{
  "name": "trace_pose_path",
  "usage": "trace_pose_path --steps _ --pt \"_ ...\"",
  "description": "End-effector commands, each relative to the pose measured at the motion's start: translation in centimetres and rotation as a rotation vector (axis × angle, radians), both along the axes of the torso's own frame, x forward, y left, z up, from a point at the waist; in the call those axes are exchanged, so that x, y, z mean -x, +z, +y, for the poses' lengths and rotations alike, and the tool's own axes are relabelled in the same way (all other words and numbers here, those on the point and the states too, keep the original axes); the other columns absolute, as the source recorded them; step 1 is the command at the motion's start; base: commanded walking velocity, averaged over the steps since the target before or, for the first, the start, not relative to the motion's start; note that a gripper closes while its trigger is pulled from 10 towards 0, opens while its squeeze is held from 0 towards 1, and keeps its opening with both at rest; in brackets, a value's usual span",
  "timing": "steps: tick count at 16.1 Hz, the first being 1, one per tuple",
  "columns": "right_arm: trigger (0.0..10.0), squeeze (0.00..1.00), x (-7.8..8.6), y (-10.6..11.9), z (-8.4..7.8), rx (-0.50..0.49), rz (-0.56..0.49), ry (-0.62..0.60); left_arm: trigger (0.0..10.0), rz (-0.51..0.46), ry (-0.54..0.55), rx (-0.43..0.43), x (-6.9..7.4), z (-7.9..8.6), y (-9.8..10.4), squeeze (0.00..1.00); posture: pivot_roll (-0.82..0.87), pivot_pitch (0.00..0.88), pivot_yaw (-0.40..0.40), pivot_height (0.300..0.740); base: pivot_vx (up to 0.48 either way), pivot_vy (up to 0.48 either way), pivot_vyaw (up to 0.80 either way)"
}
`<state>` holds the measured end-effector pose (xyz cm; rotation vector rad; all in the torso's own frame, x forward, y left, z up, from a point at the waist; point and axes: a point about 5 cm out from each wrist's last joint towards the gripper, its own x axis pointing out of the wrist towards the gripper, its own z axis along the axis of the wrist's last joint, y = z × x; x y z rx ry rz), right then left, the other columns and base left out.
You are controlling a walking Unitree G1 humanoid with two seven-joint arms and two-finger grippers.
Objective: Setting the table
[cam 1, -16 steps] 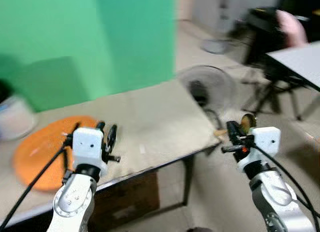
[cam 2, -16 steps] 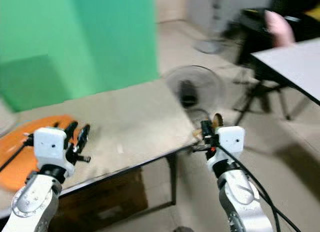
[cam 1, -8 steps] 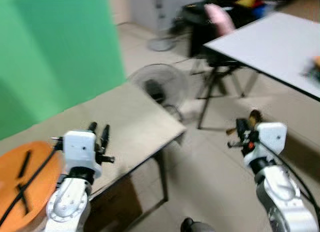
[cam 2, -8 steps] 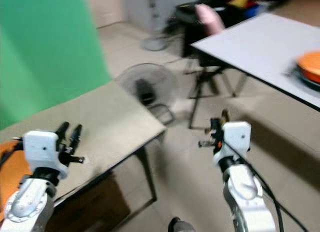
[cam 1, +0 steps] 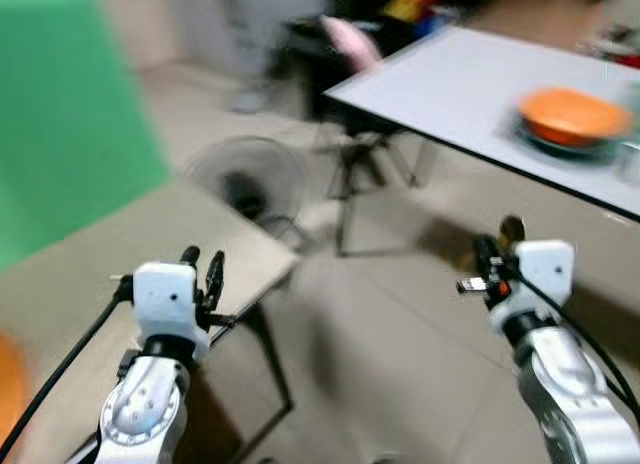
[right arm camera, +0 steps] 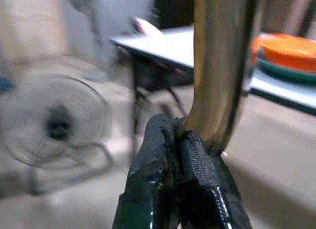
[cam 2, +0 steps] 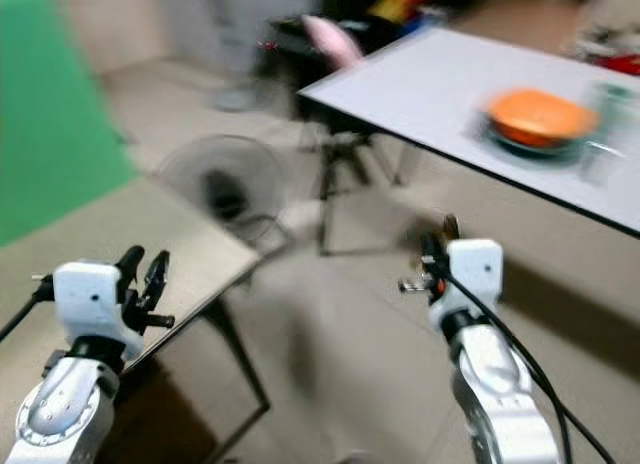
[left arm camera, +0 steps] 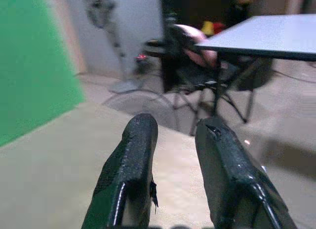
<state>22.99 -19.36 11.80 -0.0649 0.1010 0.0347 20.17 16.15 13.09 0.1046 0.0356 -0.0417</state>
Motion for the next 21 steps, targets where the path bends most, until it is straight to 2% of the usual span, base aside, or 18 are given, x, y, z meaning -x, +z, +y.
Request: trace_pose_path --steps 1,3,7,15,21 --pt "10.0 0.00 0.0 0.3 -0.1 -0.002 -0.002 0.000 10.0 -0.011 0.002 -0.015 -0.2 -0.1 0.1 0.00 -0.13 0.000 0.069 0.740 0.000 0.000 -0.80" --pt "10.0 0.00 0.0 0.3 -0.3 0.024 0.007 -0.010 10.0 -0.022 -0.004 0.013 -0.5 -0.1 0.3 0.00 -0.13 0.000 0.070 0.740 0.000 0.000 -0.80" --pt "10.0 0.00 -0.1 0.2 -0.9 0.046 0.039 -0.048 10.0 -0.034 -0.040 -0.005 -0.9 -0.5 0.5 0.00 -0.14 0.000 0.070 0.740 0.295 0.000 -0.74" --pt "10.0 0.00 -1.2 0.6 -1.4 0.114 0.059 -0.064 10.0 -0.024 -0.081 0.018 -1.3 -1.5 0.4 0.00 -0.15 0.000 0.075 0.740 0.330 0.000 0.00" --pt "10.0 0.00 -1.3 0.8 -1.7 0.108 0.066 -0.087 10.0 -0.016 -0.102 0.024 -1.3 -1.6 0.4 0.00 -0.14 0.013 0.087 0.740 0.330 0.000 -0.78"
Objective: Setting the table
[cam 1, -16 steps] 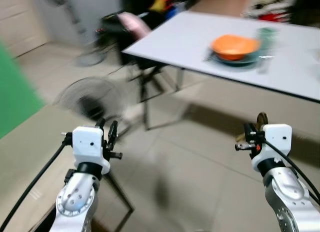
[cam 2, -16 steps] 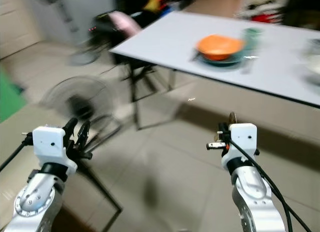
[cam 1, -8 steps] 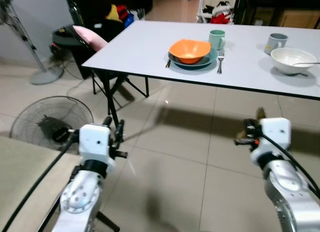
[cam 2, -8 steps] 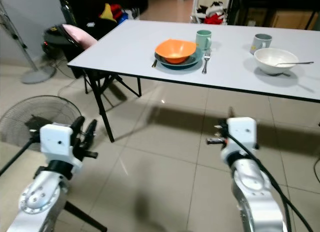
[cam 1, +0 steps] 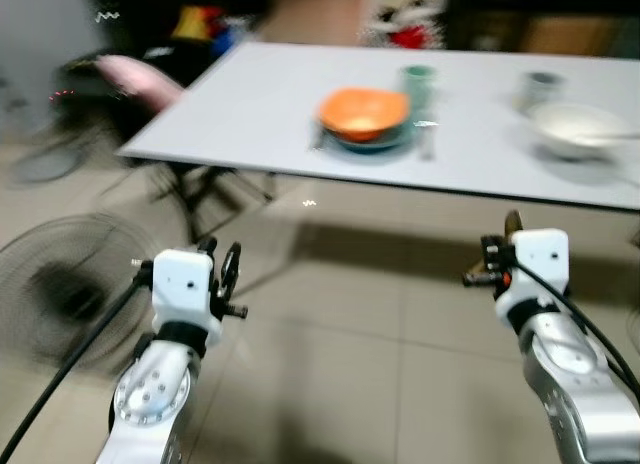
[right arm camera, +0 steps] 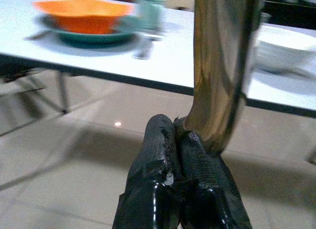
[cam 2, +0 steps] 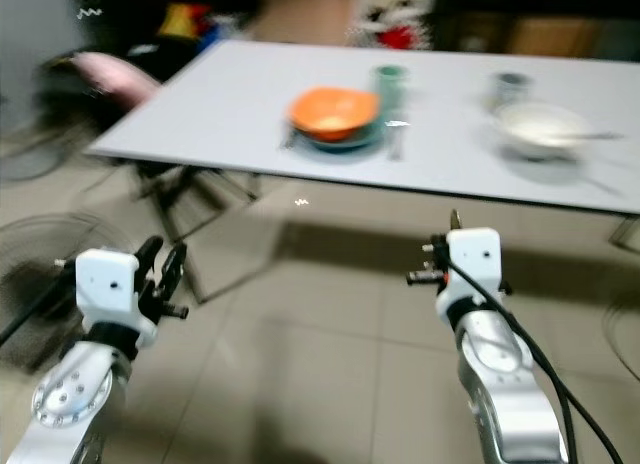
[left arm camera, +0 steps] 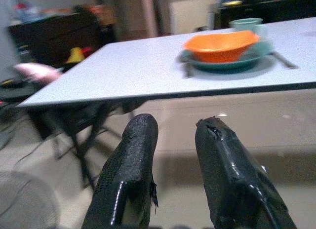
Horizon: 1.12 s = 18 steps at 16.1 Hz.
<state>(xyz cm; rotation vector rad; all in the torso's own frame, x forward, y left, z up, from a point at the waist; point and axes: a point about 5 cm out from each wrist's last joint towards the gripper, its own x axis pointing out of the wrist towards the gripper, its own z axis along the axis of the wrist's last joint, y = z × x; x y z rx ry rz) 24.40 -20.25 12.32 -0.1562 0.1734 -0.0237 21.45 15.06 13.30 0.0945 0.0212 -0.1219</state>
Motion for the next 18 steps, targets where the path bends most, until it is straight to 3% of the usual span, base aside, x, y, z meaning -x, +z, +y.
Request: trace_pose_path --steps 1,8,12,14,17,18 --pt "10.0 0.00 0.3 0.2 -1.0 0.014 0.001 -0.042 10.0 -0.004 -0.026 0.013 -0.1 -0.6 0.2 0.00 -0.15 0.015 0.089 0.740 0.337 0.000 -0.80" --pt "10.0 0.00 0.7 0.4 -1.1 0.019 0.018 -0.038 10.0 0.020 0.020 0.018 0.1 -0.5 -0.5 0.00 -0.16 0.018 0.062 0.740 0.339 0.000 -0.80" --pt "10.0 0.00 0.3 0.7 -1.1 0.030 0.025 0.011 10.0 0.025 0.128 0.002 1.0 0.5 -0.9 0.00 -0.14 0.021 0.003 0.740 0.337 0.000 -0.80" --pt "10.0 0.00 -1.1 1.1 0.9 -0.012 -0.039 0.138 10.0 0.010 0.230 -0.056 2.2 2.4 -0.6 0.00 -0.11 0.027 -0.031 0.740 0.330 0.000 -0.40" --pt "10.0 0.00 -2.1 1.0 2.4 -0.040 -0.062 0.228 10.0 -0.016 0.255 -0.104 2.7 3.4 0.1 0.00 -0.07 0.035 -0.054 0.740 0.328 0.000 0.00" --pt "10.0 0.00 -2.5 1.1 3.4 -0.089 -0.072 0.295 10.0 -0.036 0.253 -0.109 2.7 3.7 0.6 0.00 -0.05 0.039 -0.055 0.740 0.326 0.000 0.00"
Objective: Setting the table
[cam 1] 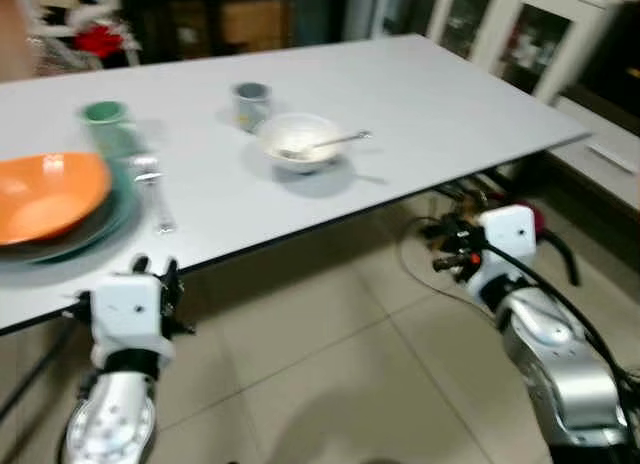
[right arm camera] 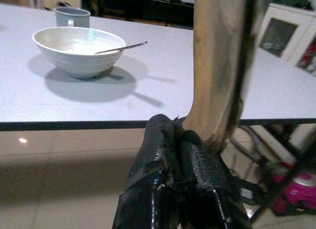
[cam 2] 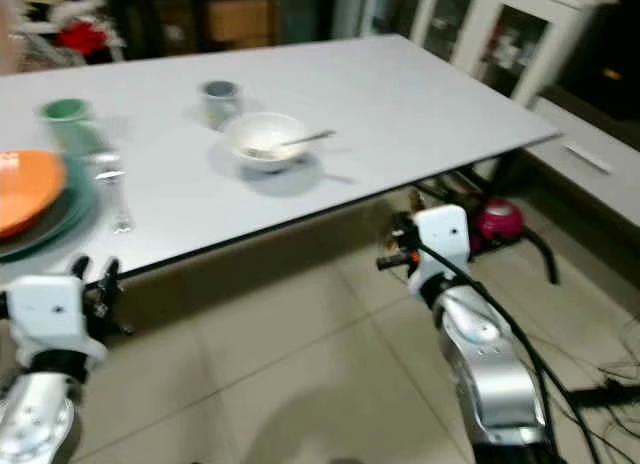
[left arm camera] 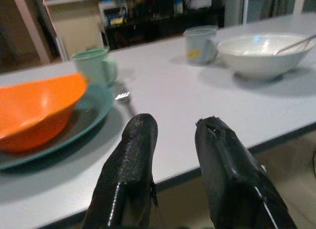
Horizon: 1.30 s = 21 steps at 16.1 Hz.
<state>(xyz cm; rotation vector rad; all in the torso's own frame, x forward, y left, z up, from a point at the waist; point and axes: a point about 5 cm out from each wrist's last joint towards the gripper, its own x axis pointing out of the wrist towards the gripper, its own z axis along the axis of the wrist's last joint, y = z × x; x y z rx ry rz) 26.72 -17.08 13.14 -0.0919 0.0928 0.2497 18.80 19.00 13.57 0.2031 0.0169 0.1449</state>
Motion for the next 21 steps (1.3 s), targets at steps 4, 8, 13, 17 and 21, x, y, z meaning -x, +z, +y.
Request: trace_pose_path --steps 4,8,13,17,21 --pt "10.0 0.00 0.2 0.5 1.1 -0.063 -0.037 0.078 10.0 -0.007 -0.036 0.036 0.0 -0.7 0.2 0.00 -0.07 0.042 -0.019 0.740 0.326 0.000 0.00" --pt "10.0 0.00 0.1 0.6 1.4 -0.034 -0.028 0.136 10.0 0.003 -0.017 0.054 0.3 -0.4 0.0 0.00 -0.06 0.043 -0.027 0.740 0.329 0.000 0.00" --pt "10.0 0.00 -0.2 0.0 2.1 -0.047 0.008 0.188 10.0 0.006 0.052 0.048 2.0 0.3 0.3 0.00 -0.01 0.043 -0.077 0.740 0.329 0.000 0.00" --pt "10.0 0.00 0.0 0.4 0.9 -0.058 -0.003 0.142 10.0 0.009 -0.028 0.046 0.6 -0.8 -0.1 0.00 -0.02 0.038 -0.050 0.740 0.327 0.000 0.00" --pt "10.0 0.00 0.3 -0.1 0.6 -0.063 0.029 0.116 10.0 0.024 -0.035 0.031 0.6 -0.3 -0.2 0.00 -0.04 0.035 -0.054 0.740 0.323 0.000 0.00"
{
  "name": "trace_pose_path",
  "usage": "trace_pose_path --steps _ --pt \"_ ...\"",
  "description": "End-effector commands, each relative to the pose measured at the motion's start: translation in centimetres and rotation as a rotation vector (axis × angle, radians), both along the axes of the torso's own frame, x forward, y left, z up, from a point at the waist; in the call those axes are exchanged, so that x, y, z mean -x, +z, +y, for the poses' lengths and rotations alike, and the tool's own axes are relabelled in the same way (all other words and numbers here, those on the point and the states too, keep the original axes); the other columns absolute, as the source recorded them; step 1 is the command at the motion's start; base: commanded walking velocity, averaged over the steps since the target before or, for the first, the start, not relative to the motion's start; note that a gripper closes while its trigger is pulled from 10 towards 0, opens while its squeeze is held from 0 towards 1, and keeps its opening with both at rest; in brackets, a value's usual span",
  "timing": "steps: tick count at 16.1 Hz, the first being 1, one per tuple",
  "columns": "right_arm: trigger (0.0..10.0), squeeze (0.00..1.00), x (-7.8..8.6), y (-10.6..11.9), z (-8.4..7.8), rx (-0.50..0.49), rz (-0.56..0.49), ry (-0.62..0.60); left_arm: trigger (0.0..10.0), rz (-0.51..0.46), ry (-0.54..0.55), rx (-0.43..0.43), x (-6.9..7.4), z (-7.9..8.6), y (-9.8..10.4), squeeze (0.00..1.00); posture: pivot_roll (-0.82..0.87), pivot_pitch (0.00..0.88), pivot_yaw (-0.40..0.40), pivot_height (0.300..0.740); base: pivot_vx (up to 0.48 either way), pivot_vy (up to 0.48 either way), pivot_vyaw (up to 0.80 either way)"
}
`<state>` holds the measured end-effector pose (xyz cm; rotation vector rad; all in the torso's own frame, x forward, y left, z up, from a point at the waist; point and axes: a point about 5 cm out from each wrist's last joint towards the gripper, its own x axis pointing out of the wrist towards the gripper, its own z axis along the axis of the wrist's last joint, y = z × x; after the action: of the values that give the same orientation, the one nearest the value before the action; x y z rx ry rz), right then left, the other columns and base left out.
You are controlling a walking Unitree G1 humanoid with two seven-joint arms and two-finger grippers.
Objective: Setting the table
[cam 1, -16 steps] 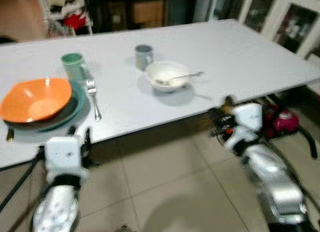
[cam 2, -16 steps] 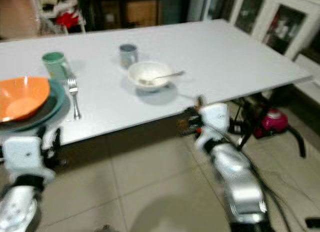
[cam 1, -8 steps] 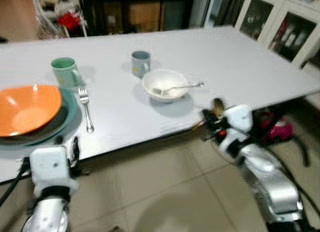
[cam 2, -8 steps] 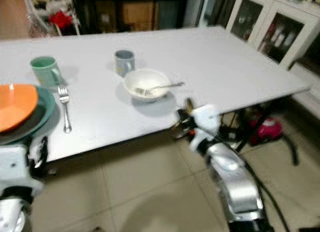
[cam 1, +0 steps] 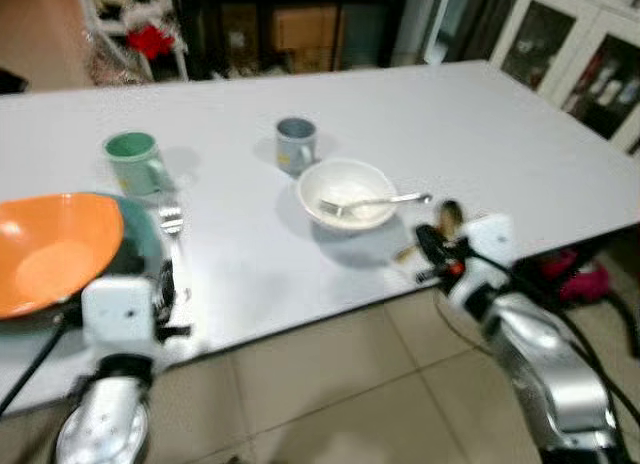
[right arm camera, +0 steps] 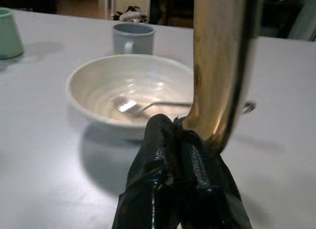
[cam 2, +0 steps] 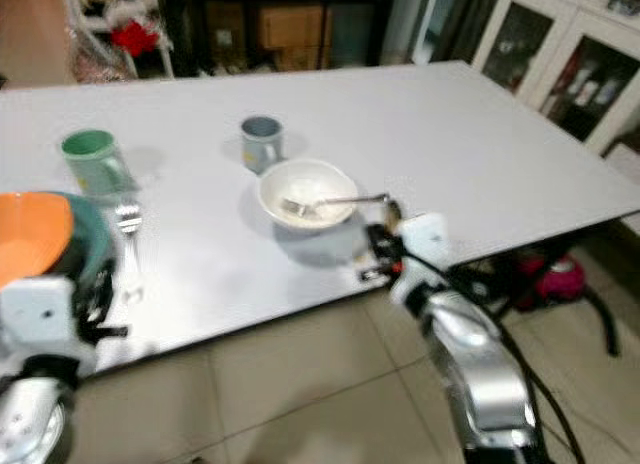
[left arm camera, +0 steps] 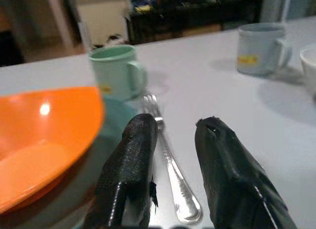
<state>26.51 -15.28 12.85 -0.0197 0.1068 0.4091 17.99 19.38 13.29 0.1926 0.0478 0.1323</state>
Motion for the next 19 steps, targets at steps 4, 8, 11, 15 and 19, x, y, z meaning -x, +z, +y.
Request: trace_pose_path --steps 4,8,11,15,19 --pt "10.0 0.00 0.0 0.8 -1.6 0.024 -0.012 -0.039 10.0 -0.017 -0.053 0.025 -0.5 -1.3 0.2 0.00 -0.05 0.018 -0.029 0.740 0.322 0.000 0.00" --pt "10.0 0.00 1.4 5.4 -2.7 0.009 0.033 0.271 10.0 -0.140 -0.231 0.093 -0.8 -2.9 3.8 0.00 -0.07 0.004 0.002 0.740 0.061 0.000 0.00" --pt "10.0 0.00 2.5 7.8 -4.1 0.088 0.085 0.473 10.0 -0.164 -0.335 0.133 -1.0 -3.8 5.1 0.00 -0.08 0.001 0.014 0.740 0.000 0.000 0.00" --pt "10.0 0.00 2.7 9.0 -2.7 0.007 0.071 0.553 10.0 -0.115 -0.158 0.153 -2.3 -2.7 4.0 0.00 -0.08 0.003 0.011 0.740 0.000 0.000 0.00" --pt "10.0 0.00 0.4 7.7 -0.3 -0.073 -0.042 0.289 10.0 -0.105 -0.092 0.144 -3.3 -2.7 3.5 0.00 -0.07 0.004 0.008 0.740 0.000 -0.360 0.60"
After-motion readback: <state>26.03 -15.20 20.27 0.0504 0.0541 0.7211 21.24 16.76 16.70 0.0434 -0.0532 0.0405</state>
